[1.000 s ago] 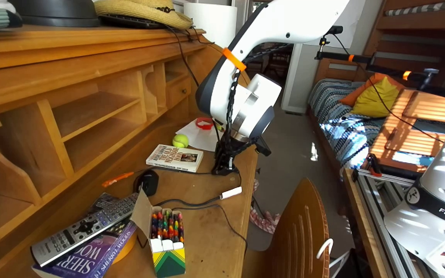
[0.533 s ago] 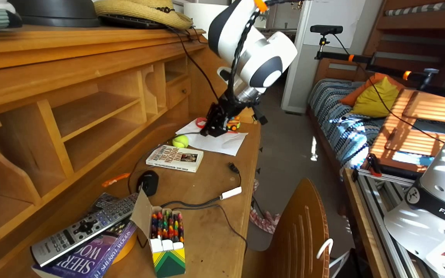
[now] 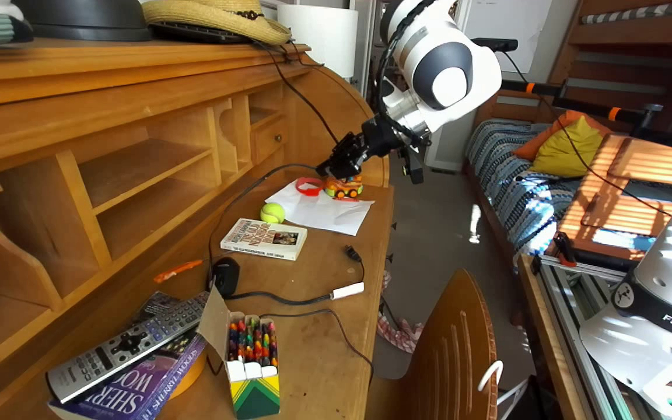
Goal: Put the cable on the top
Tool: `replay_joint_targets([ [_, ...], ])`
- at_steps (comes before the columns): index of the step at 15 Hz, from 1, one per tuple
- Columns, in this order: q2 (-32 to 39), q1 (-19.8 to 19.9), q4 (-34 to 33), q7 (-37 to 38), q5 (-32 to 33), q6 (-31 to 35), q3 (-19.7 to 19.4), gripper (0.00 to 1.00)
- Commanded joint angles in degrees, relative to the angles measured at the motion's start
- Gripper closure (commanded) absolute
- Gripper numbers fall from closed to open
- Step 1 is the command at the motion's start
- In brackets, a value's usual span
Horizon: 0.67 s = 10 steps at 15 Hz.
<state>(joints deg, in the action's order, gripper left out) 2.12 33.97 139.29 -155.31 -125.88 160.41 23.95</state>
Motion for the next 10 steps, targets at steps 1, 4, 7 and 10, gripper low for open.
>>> replay_joint_targets([
  [1, -3.85, 1.12, 5.39, 0.49, -10.48, -2.03, -1.24, 0.98],
  [4, -4.85, 1.42, 9.36, 1.65, -6.63, -6.84, -1.95, 0.98],
  [7, -8.17, -10.0, 13.89, 3.01, 1.38, -11.53, -13.5, 0.98],
  [10, -13.94, -16.88, 17.4, 5.26, 5.88, -8.35, -19.65, 0.98],
])
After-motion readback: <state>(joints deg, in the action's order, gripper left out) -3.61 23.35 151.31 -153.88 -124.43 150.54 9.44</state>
